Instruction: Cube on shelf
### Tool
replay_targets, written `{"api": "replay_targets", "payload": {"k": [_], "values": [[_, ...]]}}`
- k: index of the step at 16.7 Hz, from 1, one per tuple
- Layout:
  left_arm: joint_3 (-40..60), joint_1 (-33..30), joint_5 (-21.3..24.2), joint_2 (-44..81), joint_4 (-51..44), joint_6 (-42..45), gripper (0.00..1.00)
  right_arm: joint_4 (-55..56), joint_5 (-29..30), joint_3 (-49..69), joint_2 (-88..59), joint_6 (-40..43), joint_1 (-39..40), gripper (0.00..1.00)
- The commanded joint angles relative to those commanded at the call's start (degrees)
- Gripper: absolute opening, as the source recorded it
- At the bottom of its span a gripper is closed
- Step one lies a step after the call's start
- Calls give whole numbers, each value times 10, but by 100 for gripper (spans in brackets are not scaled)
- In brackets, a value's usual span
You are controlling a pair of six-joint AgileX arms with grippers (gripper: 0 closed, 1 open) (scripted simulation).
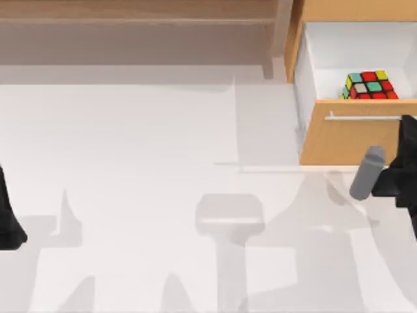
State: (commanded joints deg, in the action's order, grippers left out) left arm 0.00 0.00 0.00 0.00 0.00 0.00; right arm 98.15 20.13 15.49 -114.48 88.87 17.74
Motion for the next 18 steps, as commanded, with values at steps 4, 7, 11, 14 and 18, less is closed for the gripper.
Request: {"api": "replay_targets", "payload": {"k": [4, 7, 11, 14, 18], "values": [[0, 0, 0, 0, 0, 0, 100, 0, 0, 0, 0, 0, 0, 68], [0, 0, 0, 0, 0, 0, 100, 0, 0, 0, 0, 0, 0, 90], [0, 0, 0, 0, 0, 0, 100, 0, 0, 0, 0, 0, 0, 100], [0, 0, 0, 0, 0, 0, 100, 0, 0, 0, 0, 0, 0, 100], [0, 0, 0, 0, 0, 0, 100, 2, 1, -1, 0, 0, 1, 100]]}}
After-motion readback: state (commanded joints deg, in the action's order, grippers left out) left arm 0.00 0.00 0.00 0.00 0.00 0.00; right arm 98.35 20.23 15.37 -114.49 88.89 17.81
